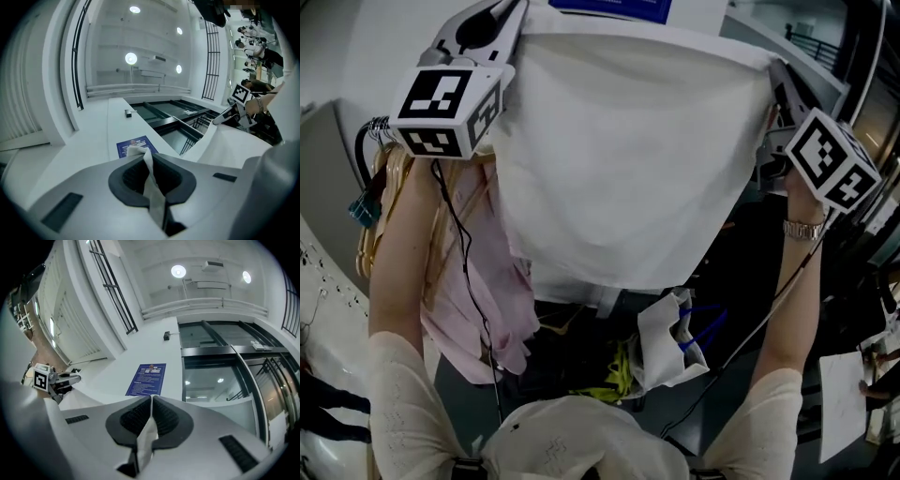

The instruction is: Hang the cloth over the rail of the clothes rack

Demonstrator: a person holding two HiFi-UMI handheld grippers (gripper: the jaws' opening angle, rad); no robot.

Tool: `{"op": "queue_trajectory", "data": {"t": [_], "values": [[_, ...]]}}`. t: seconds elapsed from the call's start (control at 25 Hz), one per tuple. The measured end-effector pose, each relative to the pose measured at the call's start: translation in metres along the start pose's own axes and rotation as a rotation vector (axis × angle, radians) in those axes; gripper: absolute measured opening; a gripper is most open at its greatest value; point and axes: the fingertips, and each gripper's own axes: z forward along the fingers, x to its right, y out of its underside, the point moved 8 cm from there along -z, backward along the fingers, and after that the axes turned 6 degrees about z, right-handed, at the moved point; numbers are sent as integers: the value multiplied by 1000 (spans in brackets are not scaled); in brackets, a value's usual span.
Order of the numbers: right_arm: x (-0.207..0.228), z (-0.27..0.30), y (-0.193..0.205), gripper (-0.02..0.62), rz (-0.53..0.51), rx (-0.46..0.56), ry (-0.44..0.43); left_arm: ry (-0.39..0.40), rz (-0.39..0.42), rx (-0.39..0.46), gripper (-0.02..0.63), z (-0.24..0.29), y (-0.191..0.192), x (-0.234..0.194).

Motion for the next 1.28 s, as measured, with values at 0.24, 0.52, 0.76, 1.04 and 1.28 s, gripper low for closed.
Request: {"op": "queue_trajectory", "data": {"t": [0.24,0.52,0.76,1.04,1.28], "values": [[16,35,14,26,4,-53,-9,17,63,-82,17,33,22,3],[31,53,39,26,-49,-153,-92,108,124,-213,17,54,39,9],[24,68,49,28,-142,-260,-169,218,383,-413,17,63,62,23],[14,82,69,103,-292,-456,-258,261,564,-543,17,57,81,36],[27,70,72,103,-235,-471,-327,306,578,-613,17,54,89,42]]}}
